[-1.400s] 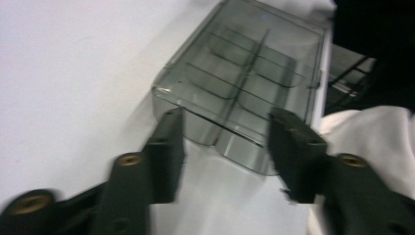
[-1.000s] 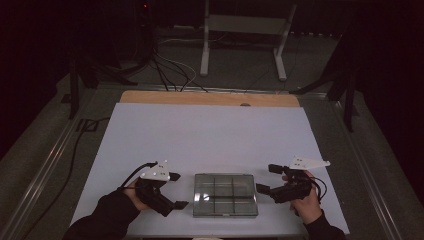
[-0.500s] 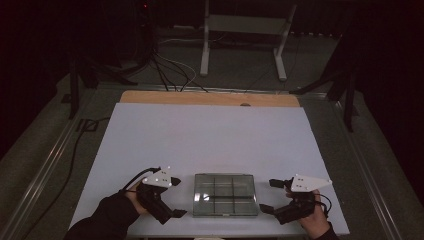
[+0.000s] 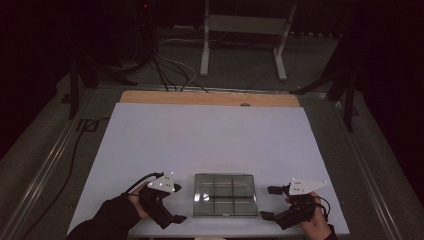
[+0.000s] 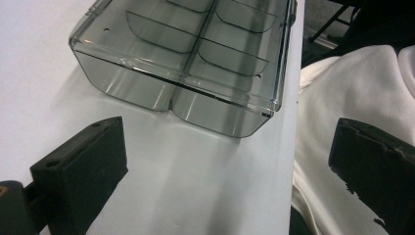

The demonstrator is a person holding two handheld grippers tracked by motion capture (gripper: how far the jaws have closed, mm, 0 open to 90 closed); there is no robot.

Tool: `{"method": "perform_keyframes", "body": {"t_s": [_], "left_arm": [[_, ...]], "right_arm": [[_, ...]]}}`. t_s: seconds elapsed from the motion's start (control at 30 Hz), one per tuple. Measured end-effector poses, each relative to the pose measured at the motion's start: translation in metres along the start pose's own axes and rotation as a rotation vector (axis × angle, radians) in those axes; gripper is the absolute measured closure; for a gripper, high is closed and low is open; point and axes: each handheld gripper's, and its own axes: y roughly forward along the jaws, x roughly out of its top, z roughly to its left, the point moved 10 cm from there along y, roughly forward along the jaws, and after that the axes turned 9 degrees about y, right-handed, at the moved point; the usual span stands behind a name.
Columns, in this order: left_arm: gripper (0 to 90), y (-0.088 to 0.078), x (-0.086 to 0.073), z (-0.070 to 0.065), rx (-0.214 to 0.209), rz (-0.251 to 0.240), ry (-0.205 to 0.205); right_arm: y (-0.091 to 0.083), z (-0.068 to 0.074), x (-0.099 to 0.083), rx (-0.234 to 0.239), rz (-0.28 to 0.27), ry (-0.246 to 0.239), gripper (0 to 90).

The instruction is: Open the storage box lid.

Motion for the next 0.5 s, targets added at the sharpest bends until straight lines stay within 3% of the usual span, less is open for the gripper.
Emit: {"method": "perform_keyframes", "body": {"t_s": [0.03, 0.2, 0.33, 0.4, 0.5], "left_arm": [[1.9, 0.0, 0.0, 0.0, 0.006, 0.005, 0.0], [5.6, 0.003, -0.002, -0.001, 0.011, 0.023, 0.003], [8.5, 0.006, -0.003, -0.002, 0.006, 0.034, 0.004], [16.5, 0.006, -0.004, -0.001, 0.012, 0.037, -0.005], [18.0, 0.006, -0.005, 0.0, 0.011, 0.043, -0.006]], "right_arm": [[0.0, 0.0, -0.001, -0.002, 0.009, 0.003, 0.7], [0.002, 0.0, -0.006, -0.031, 0.031, -0.074, 0.7], [0.0, -0.002, -0.012, -0.064, 0.076, -0.056, 0.7], [0.0, -0.004, -0.013, -0.102, 0.074, -0.052, 6.1], [0.0, -0.007, -0.014, -0.131, 0.069, -0.034, 8.8]]}}
